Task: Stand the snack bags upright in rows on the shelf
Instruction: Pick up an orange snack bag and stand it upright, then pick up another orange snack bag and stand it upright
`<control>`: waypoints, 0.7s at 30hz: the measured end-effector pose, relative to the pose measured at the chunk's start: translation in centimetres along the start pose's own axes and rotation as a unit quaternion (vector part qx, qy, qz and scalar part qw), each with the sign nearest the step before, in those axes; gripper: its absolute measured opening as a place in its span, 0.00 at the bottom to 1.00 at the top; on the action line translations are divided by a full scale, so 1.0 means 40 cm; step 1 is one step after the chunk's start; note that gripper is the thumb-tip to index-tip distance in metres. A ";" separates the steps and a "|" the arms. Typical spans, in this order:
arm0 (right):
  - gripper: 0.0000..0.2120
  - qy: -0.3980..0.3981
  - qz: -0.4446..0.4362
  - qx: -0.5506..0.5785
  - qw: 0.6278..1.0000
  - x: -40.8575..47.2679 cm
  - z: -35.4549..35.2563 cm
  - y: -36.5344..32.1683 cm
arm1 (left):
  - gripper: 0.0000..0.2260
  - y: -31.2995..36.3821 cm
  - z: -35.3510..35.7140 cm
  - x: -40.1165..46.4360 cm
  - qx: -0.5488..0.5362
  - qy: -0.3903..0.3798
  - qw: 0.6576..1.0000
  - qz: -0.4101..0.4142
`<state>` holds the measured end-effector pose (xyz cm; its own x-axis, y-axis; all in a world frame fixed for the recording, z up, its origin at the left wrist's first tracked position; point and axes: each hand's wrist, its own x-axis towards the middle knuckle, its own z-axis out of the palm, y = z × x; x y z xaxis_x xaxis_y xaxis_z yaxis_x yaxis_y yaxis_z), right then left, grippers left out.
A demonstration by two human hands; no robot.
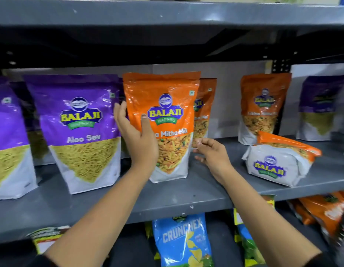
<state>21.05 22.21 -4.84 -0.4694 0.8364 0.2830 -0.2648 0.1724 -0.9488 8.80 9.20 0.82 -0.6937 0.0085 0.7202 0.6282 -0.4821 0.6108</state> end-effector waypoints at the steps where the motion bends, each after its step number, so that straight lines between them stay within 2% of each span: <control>1: 0.04 0.025 0.008 0.024 0.999 -0.013 -0.012 -0.005 | 0.23 0.015 0.011 -0.021 -0.001 -0.012 0.999 0.039; 4: 0.06 0.088 -0.013 0.060 0.994 -0.064 -0.072 -0.033 | 0.23 0.060 0.049 -0.090 -0.072 -0.102 0.985 0.123; 6: 0.07 0.119 -0.046 0.071 0.989 -0.094 -0.120 -0.084 | 0.21 0.083 0.086 -0.129 -0.121 -0.179 0.971 0.105; 9: 0.08 0.148 -0.111 0.092 0.978 -0.117 -0.201 -0.190 | 0.17 0.084 0.179 -0.175 -0.168 -0.278 0.945 -0.038; 12: 0.08 0.180 -0.147 0.085 0.969 -0.104 -0.309 -0.252 | 0.13 0.061 0.300 -0.212 -0.123 -0.309 0.911 -0.244; 15: 0.07 0.258 -0.120 0.047 0.958 -0.072 -0.426 -0.229 | 0.13 0.012 0.403 -0.245 -0.055 -0.349 0.826 -0.439; 17: 0.13 0.298 -0.072 0.027 0.952 -0.057 -0.485 -0.179 | 0.10 -0.013 0.449 -0.265 -0.021 -0.394 0.769 -0.504; 19: 0.19 0.327 -0.051 0.038 0.943 -0.046 -0.529 -0.120 | 0.11 -0.024 0.490 -0.281 -0.008 -0.414 0.731 -0.542; 21: 0.12 0.350 -0.046 0.077 0.932 -0.043 -0.549 -0.081 | 0.14 -0.034 0.520 -0.294 0.007 -0.429 0.714 -0.554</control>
<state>41.23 31.65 -5.35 0.2120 0.9657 0.1499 -0.4190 0.2284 -0.8788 23.42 27.97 -1.64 -0.3008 0.9133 -0.2745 -0.1309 0.2456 0.9605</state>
